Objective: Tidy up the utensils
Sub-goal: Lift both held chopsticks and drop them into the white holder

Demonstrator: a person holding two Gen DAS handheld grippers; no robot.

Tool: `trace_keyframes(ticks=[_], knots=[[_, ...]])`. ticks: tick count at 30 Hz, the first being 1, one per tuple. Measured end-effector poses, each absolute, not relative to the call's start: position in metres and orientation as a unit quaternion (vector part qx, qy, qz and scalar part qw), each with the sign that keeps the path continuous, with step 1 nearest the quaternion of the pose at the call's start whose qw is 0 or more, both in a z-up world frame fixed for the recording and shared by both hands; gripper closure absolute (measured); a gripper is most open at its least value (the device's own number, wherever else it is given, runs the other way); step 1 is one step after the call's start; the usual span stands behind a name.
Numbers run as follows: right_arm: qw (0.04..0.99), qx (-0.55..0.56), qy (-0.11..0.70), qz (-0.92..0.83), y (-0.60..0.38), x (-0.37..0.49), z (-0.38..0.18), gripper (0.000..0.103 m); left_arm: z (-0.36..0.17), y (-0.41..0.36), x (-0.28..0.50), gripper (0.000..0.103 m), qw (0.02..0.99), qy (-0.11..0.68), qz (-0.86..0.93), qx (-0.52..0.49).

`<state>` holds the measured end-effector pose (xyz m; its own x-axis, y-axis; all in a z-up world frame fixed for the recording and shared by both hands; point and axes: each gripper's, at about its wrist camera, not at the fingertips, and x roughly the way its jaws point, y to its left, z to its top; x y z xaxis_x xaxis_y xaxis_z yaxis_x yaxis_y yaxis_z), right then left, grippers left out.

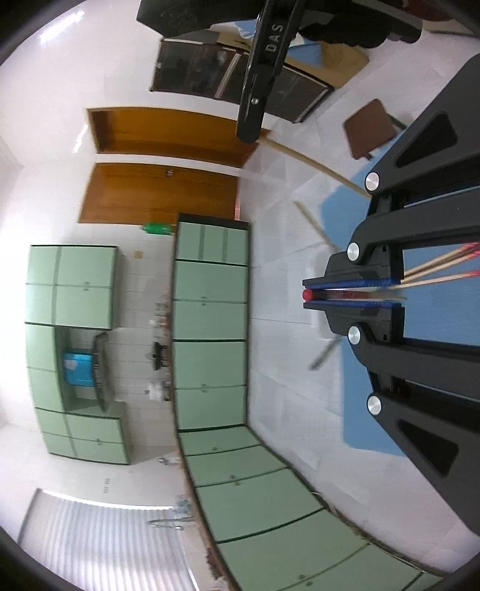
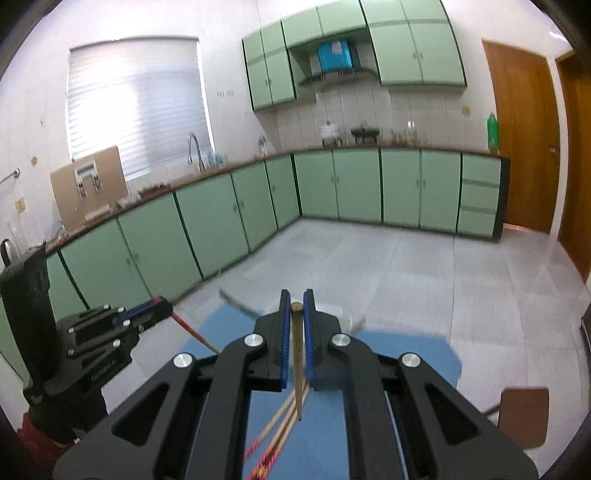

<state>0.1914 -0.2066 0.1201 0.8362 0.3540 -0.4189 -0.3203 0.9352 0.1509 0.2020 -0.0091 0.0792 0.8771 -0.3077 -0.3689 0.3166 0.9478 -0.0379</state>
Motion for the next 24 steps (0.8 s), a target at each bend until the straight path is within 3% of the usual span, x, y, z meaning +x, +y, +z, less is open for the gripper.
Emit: trace_keyframes(ticks=[9, 24], knots=[[0.976, 0.053, 0.161, 0.135, -0.215, 0.258, 0.166, 0.097, 0.120, -0.028, 0.247, 0.097, 0.981, 0.119, -0.151, 0.009], [0.961, 0.043, 0.246, 0.116, -0.198, 0.337, 0.073, 0.092, 0.051, -0.044, 0.327, 0.095, 0.968, 0.206, -0.142, 0.009]])
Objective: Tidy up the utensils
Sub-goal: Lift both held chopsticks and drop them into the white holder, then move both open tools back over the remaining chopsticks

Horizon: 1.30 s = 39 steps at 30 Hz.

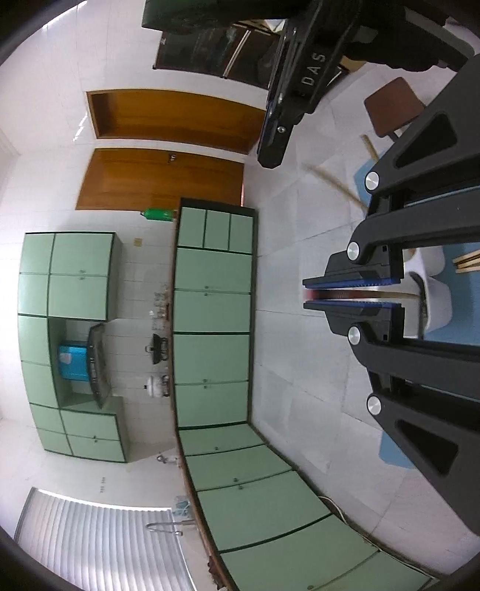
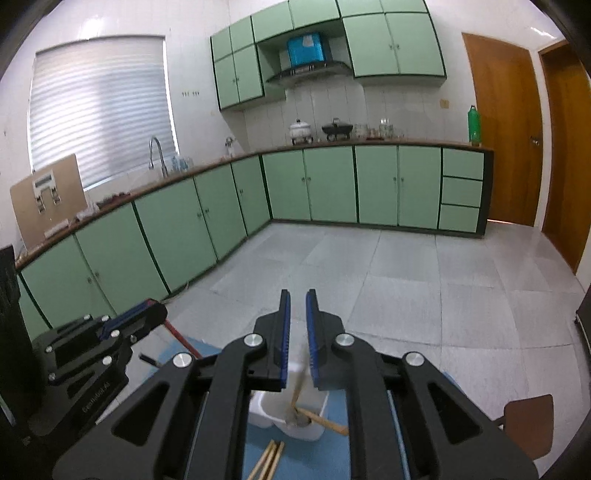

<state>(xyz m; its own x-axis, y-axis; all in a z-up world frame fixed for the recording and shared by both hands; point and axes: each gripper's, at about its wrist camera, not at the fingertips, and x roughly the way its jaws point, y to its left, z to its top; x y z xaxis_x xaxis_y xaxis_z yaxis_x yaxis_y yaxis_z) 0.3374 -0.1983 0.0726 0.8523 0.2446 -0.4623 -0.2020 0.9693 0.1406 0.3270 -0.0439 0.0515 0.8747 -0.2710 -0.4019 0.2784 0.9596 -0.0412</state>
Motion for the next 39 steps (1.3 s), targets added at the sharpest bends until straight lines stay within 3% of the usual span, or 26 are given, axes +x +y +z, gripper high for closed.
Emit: trace_keyframes(ticks=[2, 4, 6, 12, 18, 22, 31, 39], knots=[[0.962, 0.042, 0.246, 0.112, -0.198, 0.330, 0.068, 0.085, 0.048, -0.042, 0.321, 0.089, 0.967, 0.212, -0.143, 0.007], [0.964, 0.042, 0.241, 0.102, -0.200, 0.319, 0.067, 0.070, 0.047, -0.039, 0.315, 0.075, 0.967, 0.211, -0.141, 0.009], [0.967, 0.043, 0.233, 0.095, -0.204, 0.305, 0.066, 0.063, 0.047, -0.036, 0.306, 0.063, 0.968, 0.211, -0.137, 0.008], [0.971, 0.043, 0.222, 0.072, -0.220, 0.255, 0.054, 0.041, 0.038, -0.022, 0.263, 0.044, 0.968, 0.214, -0.131, -0.002], [0.966, 0.045, 0.247, 0.066, -0.222, 0.200, 0.011, 0.017, 0.004, -0.012, 0.216, 0.033, 0.963, 0.240, -0.124, -0.003], [0.954, 0.058, 0.286, 0.070, -0.217, 0.170, -0.029, 0.014, -0.030, -0.008, 0.195, 0.027, 0.956, 0.273, -0.112, 0.008], [0.923, 0.068, 0.374, 0.068, -0.192, 0.127, -0.113, 0.014, -0.108, -0.002, 0.159, 0.026, 0.929, 0.356, -0.099, 0.018], [0.906, 0.058, 0.412, 0.080, -0.167, 0.110, -0.148, 0.014, -0.146, 0.005, 0.146, 0.026, 0.914, 0.397, -0.080, 0.027]])
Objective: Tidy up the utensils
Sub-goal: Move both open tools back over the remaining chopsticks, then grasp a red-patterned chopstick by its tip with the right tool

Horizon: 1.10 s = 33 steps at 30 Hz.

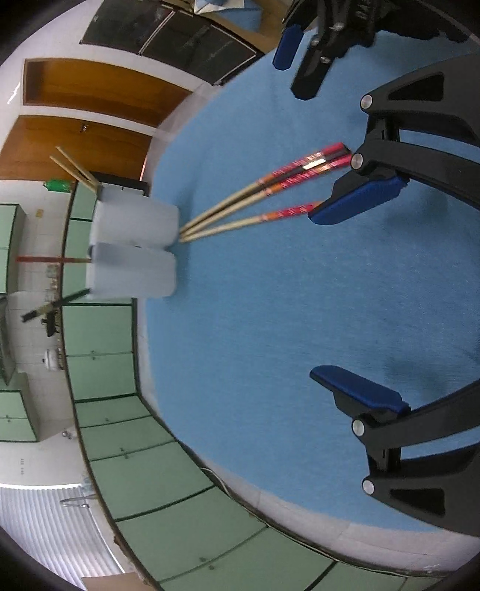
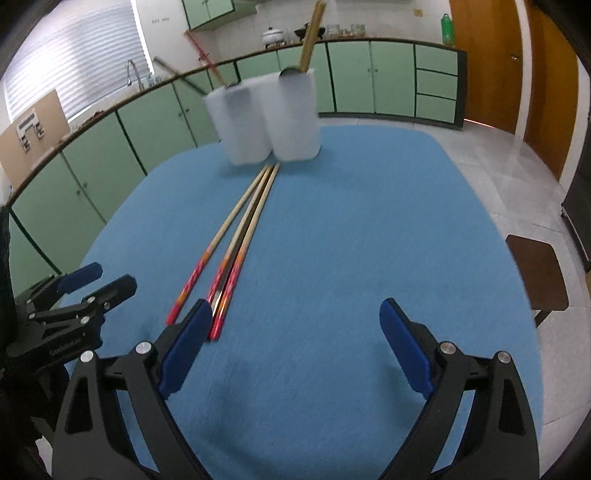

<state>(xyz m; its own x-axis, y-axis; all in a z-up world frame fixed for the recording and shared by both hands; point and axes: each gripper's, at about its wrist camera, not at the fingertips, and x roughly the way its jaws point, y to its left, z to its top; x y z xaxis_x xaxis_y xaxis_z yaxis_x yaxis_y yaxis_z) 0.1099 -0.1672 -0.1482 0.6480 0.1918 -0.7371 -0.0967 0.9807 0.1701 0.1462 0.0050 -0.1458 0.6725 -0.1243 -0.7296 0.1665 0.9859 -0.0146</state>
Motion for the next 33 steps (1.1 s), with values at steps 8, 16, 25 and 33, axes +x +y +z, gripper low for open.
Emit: trace_keyframes(ticks=[8, 16, 25, 33], knots=[[0.896, 0.027, 0.434, 0.093, -0.141, 0.104, -0.159, 0.027, -0.161, 0.007, 0.142, 0.025, 0.910, 0.408, -0.069, 0.039], [0.894, 0.005, 0.442, 0.079, -0.135, 0.114, -0.165, 0.032, -0.162, 0.007, 0.144, 0.024, 0.908, 0.412, -0.068, 0.039], [0.897, -0.023, 0.438, 0.054, -0.142, 0.112, -0.163, 0.034, -0.164, 0.008, 0.146, 0.024, 0.906, 0.417, -0.065, 0.034], [0.895, 0.035, 0.435, 0.094, -0.159, 0.102, -0.162, 0.047, -0.164, 0.007, 0.145, 0.024, 0.907, 0.416, -0.063, 0.034]])
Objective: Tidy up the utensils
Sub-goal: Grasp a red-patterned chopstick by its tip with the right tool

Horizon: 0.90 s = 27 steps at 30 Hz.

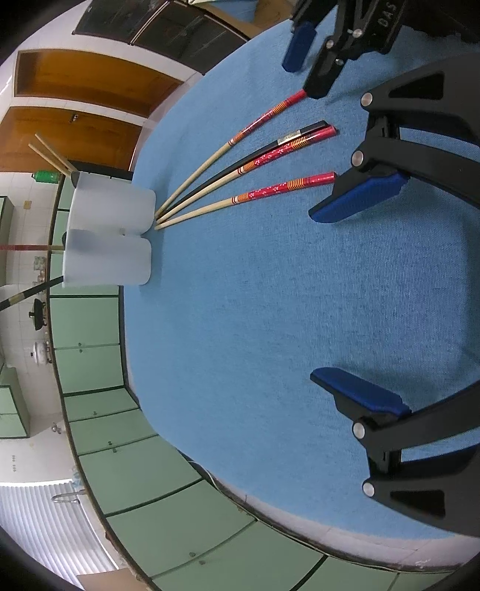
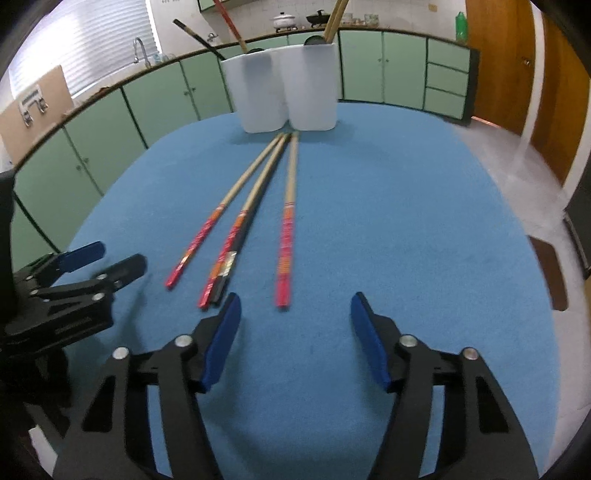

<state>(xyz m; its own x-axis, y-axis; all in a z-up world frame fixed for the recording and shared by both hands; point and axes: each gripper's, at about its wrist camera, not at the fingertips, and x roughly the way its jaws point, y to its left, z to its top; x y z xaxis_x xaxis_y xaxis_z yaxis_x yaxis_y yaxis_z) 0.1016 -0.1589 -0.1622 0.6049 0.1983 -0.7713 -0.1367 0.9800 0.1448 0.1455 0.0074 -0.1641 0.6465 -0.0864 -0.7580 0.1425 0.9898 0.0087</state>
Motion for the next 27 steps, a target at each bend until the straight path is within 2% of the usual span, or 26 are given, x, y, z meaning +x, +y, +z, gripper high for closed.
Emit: trace_keyframes(ticks=[4, 14, 16, 18, 27], knots=[[0.895, 0.029, 0.434, 0.100, -0.152, 0.101, -0.163, 0.058, -0.164, 0.008, 0.145, 0.024, 0.908, 0.414, -0.062, 0.034], [0.894, 0.048, 0.435, 0.098, -0.160, 0.107, -0.165, 0.074, -0.165, 0.007, 0.146, 0.024, 0.905, 0.419, -0.061, 0.036], [0.893, 0.050, 0.436, 0.102, -0.160, 0.109, -0.165, 0.089, -0.165, 0.007, 0.146, 0.024, 0.905, 0.419, -0.062, 0.035], [0.892, 0.053, 0.437, 0.102, -0.161, 0.109, -0.166, 0.097, -0.165, 0.006, 0.147, 0.024, 0.905, 0.420, -0.063, 0.034], [0.896, 0.049, 0.433, 0.089, -0.169, 0.106, -0.164, 0.098, -0.163, -0.010, 0.143, 0.024, 0.904, 0.418, -0.090, 0.023]])
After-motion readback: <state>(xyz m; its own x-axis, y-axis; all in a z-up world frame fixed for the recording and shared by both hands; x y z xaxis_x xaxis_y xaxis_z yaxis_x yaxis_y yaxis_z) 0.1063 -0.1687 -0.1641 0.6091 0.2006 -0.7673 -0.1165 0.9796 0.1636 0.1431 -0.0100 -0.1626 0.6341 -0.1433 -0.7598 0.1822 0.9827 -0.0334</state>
